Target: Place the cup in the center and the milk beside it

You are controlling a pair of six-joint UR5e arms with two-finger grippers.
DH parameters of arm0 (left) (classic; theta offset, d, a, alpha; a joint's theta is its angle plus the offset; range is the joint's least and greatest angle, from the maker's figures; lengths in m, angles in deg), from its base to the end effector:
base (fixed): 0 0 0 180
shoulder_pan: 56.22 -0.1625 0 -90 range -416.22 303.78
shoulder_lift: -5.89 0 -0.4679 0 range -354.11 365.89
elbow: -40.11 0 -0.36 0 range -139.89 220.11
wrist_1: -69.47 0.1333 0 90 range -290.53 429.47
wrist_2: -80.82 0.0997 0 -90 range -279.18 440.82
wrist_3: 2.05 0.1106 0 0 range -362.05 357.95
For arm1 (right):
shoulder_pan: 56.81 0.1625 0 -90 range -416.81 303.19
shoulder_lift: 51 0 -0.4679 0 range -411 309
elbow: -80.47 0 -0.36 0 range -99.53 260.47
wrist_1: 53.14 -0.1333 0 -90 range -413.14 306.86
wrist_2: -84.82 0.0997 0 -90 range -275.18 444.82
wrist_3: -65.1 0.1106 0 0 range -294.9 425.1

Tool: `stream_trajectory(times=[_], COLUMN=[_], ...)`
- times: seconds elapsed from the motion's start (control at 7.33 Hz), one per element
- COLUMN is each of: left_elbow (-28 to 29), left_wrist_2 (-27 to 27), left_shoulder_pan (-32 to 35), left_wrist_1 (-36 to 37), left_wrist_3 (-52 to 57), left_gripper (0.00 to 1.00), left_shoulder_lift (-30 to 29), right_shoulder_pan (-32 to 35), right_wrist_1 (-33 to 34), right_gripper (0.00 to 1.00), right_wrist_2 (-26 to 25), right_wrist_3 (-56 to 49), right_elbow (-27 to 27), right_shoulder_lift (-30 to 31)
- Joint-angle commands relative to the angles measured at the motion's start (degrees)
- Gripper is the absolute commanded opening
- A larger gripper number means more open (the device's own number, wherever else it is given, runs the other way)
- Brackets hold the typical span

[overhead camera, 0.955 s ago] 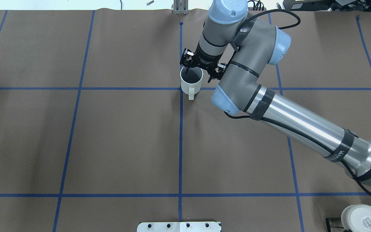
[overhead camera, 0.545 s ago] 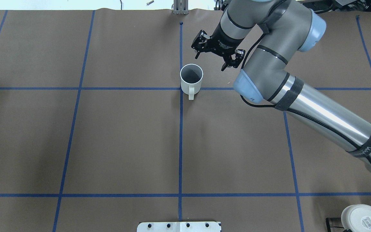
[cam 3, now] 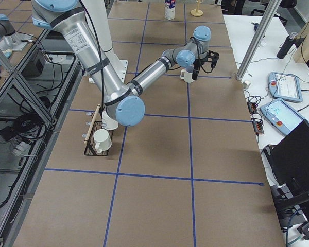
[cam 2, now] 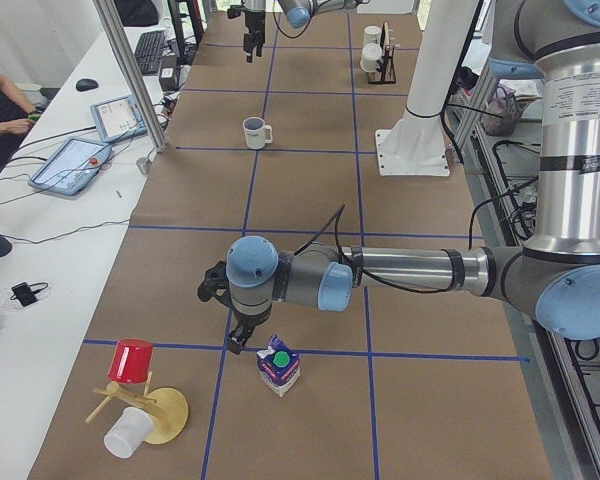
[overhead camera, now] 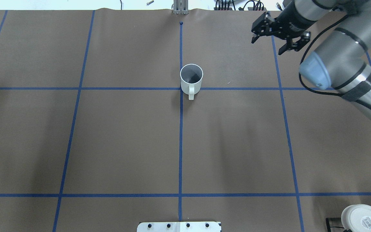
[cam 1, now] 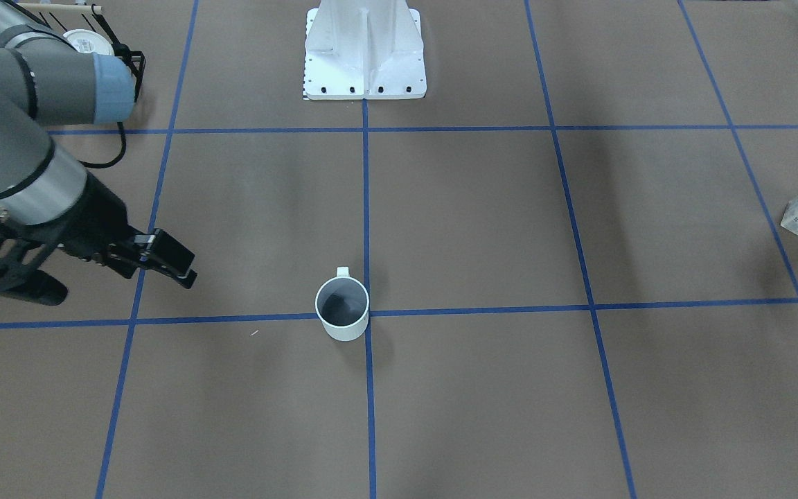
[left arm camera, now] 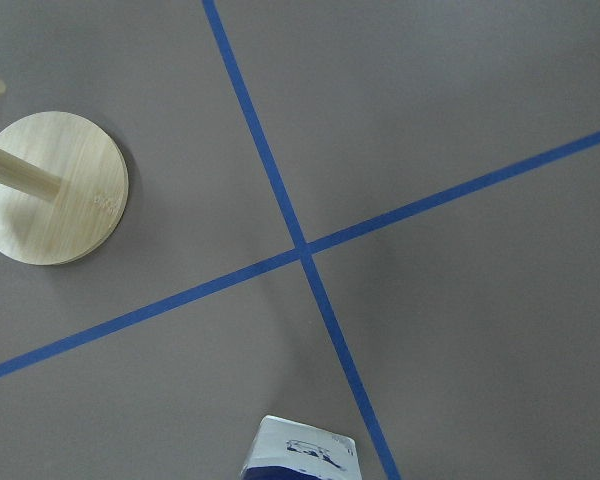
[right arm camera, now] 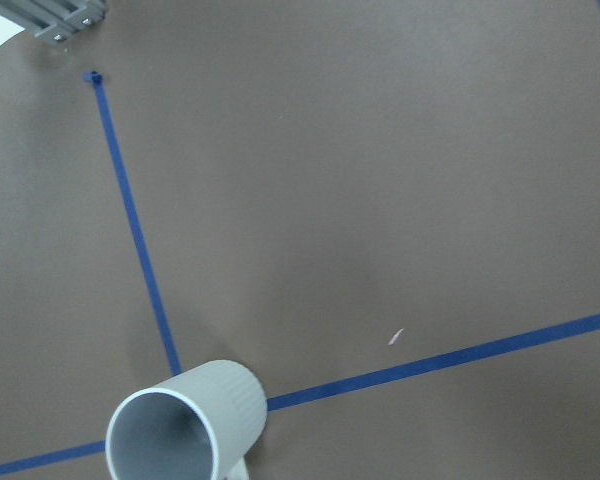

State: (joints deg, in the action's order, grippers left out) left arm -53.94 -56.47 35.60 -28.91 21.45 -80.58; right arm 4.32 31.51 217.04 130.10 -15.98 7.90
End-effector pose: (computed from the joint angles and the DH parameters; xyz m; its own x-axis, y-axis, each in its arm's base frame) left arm -0.0660 -0.4394 0.6849 0.6375 0.4782 -0.6040 -0.2430 0.8688 0.4314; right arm -0.2650 -0.6029 0.3359 0.5013 0.2610 0.8250 -0.2381 0.9582 -0.1584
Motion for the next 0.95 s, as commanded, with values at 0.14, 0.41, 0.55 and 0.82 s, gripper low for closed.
stream_trajectory(times=[0.14,0.41,0.55,0.82], left_elbow=[-0.3,0.0,0.3,1.0], left_wrist_2=[0.1,0.6,0.6,0.6], left_shoulder_pan=[0.0,0.0,0.0,0.0], left_wrist_1=[-0.1,-0.1,-0.2,-0.2], left_wrist_3=[10.5,15.2,15.4,15.4], left_gripper=[0.98,0.98,0.98,0.98], left_shoulder_lift=[1.9,2.8,2.9,2.8], right_shoulder_pan=[4.9,5.9,6.3,6.1], right_wrist_1=[4.6,4.6,4.6,4.7], right_gripper=[1.0,1.0,1.0,1.0], right_wrist_2=[2.2,1.7,1.4,0.7], right_wrist_3=[-10.2,-15.3,-18.4,-20.0], right_elbow=[-3.6,-5.4,-5.3,-5.3], right_shoulder_lift=[7.4,12.4,14.3,15.9])
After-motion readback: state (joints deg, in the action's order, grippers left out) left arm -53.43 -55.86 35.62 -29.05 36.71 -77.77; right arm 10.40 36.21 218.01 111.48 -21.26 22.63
